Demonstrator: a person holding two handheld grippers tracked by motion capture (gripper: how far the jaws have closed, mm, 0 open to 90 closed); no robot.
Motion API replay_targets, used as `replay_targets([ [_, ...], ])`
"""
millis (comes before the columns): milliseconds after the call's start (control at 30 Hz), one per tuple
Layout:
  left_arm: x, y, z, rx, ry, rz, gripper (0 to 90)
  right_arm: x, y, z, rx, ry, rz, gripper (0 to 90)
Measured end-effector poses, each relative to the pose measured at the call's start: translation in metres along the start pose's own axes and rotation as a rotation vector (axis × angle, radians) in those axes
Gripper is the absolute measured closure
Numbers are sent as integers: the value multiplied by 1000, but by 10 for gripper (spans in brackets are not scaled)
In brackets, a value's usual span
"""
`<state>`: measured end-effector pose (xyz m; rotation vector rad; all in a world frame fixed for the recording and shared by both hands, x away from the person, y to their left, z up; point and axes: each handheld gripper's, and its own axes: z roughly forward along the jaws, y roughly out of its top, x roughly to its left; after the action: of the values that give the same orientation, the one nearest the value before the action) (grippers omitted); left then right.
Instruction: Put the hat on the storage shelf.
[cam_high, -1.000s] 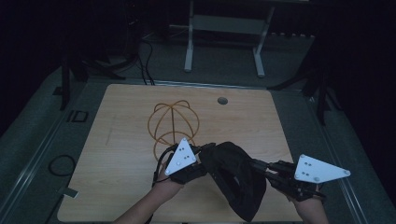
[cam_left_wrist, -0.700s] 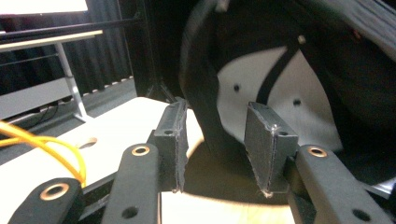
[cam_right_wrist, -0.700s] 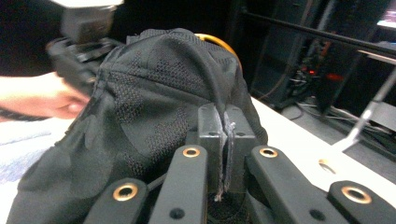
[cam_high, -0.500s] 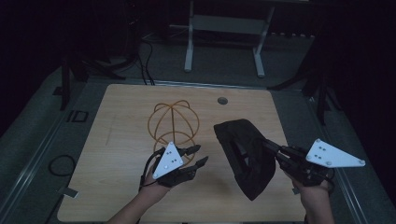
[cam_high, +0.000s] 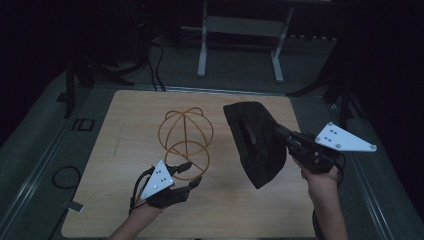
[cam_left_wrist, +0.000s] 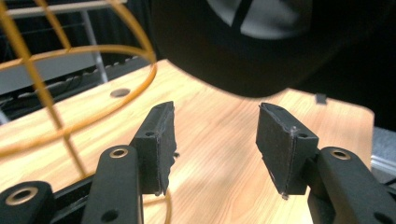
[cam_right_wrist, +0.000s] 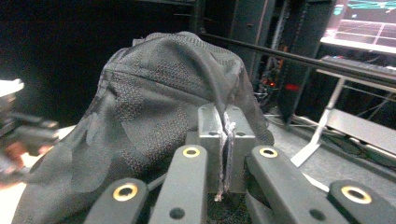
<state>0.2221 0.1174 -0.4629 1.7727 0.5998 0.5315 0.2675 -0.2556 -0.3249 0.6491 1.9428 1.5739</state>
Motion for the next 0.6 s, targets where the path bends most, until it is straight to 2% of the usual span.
replay_targets([
  [133,4,-9,-4,21,12,7,456,-1,5,12,6,-6,-7,878],
  [167,6,-15,-6,24,10,-11,456,-1,7,16,7,-1,-8,878],
  [200,7,-17,-8,27,8,-14,389,0,9,22,3,-10,-14,878],
  [300,11,-24,-12,25,22,-25,297,1,14,32,6,-10,-21,878],
  [367,15,-31,-16,31,36,-56,244,1,18,42,7,-9,-19,878],
  [433,18,-36,-18,40,68,-61,142,1,23,50,6,3,-14,878],
  [533,20,-41,-21,40,83,-67,59,3,28,58,5,4,-16,878],
  [567,21,-46,-23,51,96,-66,59,4,31,62,6,8,-19,878],
  [600,21,-48,-24,53,102,-66,38,8,35,70,12,9,-27,878],
])
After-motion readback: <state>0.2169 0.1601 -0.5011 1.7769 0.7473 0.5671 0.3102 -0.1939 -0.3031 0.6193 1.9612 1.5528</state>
